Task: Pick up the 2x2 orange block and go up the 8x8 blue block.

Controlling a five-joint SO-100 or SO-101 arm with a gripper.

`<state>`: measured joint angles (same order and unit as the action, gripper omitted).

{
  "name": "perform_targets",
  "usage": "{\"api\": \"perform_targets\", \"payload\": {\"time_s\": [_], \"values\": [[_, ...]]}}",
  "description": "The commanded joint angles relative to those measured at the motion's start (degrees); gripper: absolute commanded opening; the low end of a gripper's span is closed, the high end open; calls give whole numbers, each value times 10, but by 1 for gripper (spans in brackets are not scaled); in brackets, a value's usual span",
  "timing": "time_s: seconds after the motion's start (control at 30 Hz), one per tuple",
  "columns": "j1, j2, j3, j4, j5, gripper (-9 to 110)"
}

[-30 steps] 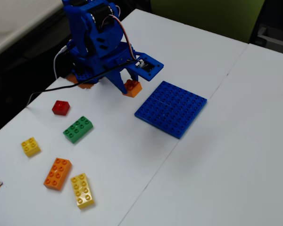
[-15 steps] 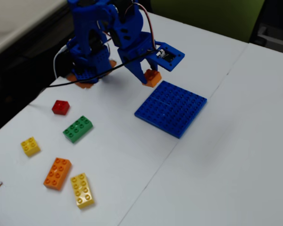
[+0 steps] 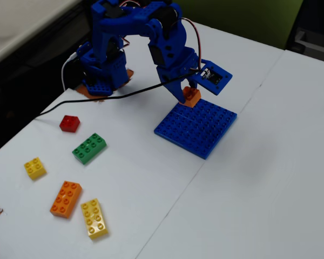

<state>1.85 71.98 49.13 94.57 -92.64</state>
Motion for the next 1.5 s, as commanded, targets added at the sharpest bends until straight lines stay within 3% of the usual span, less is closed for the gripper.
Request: {"api": "perform_targets", "payload": {"time_s": [0.0, 1.47], "values": [[-11, -4, -35, -3, 4, 0], [-17, -69, -94, 40, 24, 0]]}}
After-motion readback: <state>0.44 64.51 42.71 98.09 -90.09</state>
